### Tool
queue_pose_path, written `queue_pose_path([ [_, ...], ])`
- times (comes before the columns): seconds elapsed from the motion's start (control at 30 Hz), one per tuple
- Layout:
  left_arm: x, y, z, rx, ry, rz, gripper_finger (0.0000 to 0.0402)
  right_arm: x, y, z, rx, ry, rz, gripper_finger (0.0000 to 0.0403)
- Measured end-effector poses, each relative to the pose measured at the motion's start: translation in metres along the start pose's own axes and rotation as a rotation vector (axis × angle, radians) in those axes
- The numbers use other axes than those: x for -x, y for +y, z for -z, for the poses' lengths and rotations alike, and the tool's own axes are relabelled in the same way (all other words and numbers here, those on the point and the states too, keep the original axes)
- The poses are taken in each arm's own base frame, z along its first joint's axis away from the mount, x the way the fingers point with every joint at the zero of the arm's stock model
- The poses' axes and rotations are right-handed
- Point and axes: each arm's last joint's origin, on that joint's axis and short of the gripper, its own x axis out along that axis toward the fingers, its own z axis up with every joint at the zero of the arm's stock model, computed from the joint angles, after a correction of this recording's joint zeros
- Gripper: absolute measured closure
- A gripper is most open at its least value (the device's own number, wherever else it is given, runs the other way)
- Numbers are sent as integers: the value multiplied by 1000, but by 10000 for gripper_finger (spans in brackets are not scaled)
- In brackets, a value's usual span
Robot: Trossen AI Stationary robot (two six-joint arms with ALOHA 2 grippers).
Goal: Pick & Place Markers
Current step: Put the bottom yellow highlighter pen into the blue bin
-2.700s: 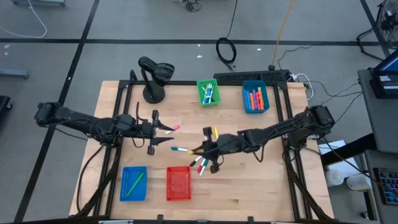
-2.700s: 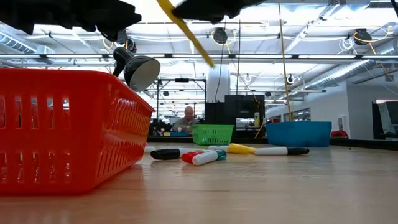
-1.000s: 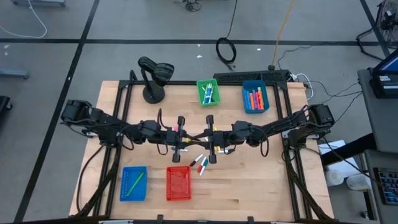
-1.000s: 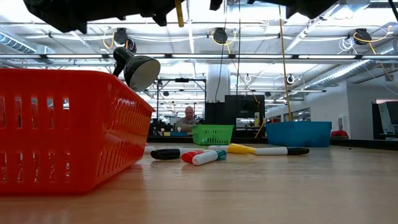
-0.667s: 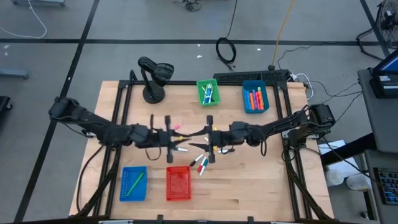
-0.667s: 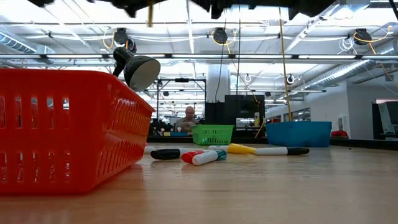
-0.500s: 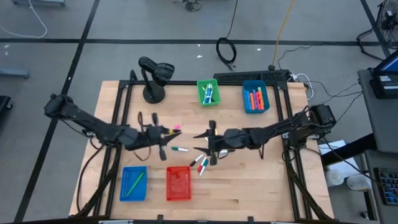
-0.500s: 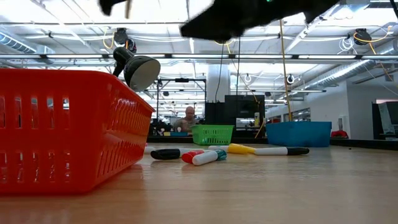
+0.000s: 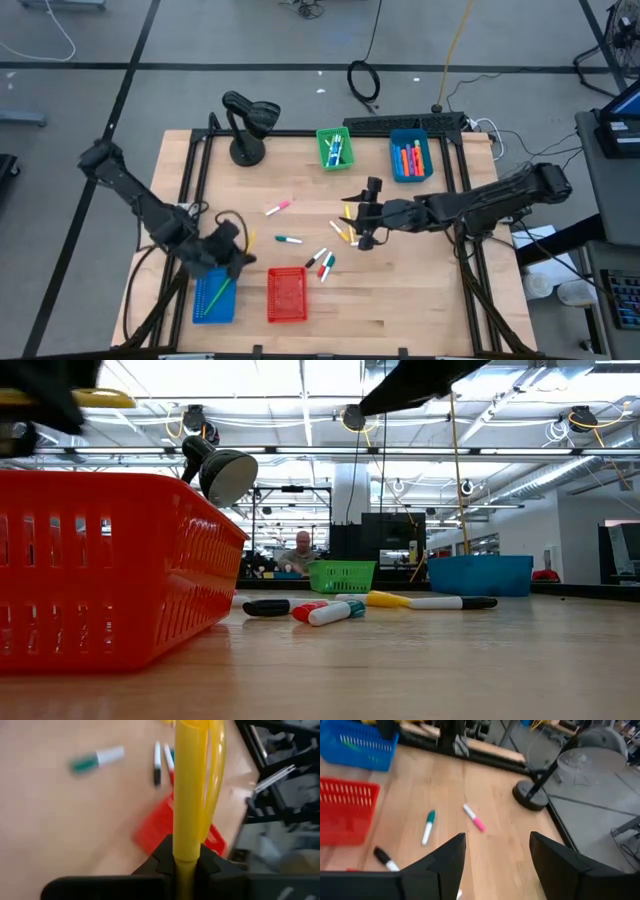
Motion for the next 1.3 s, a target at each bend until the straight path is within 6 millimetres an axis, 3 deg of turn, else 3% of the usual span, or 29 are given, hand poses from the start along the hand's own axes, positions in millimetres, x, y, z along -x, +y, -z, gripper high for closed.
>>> queue_pose_path([
  [0.2, -6, 0, 39, 292, 97, -40, 381, 11, -6, -3, 42, -8, 0, 199],
  [0.37, -12, 10, 73, 488, 227, -199, 381, 14, -7, -2, 86, 2, -1, 200],
  [0.53, -15, 20, 92, 559, 267, -327, 381, 14, -7, -3, 108, -1, -3, 202],
  [0.83, -15, 20, 92, 543, 273, -329, 370, 14, -8, -4, 110, -8, -2, 202],
  [1.3, 5, 18, 80, 491, 311, -273, 369, 14, -8, -3, 89, -7, -2, 202],
])
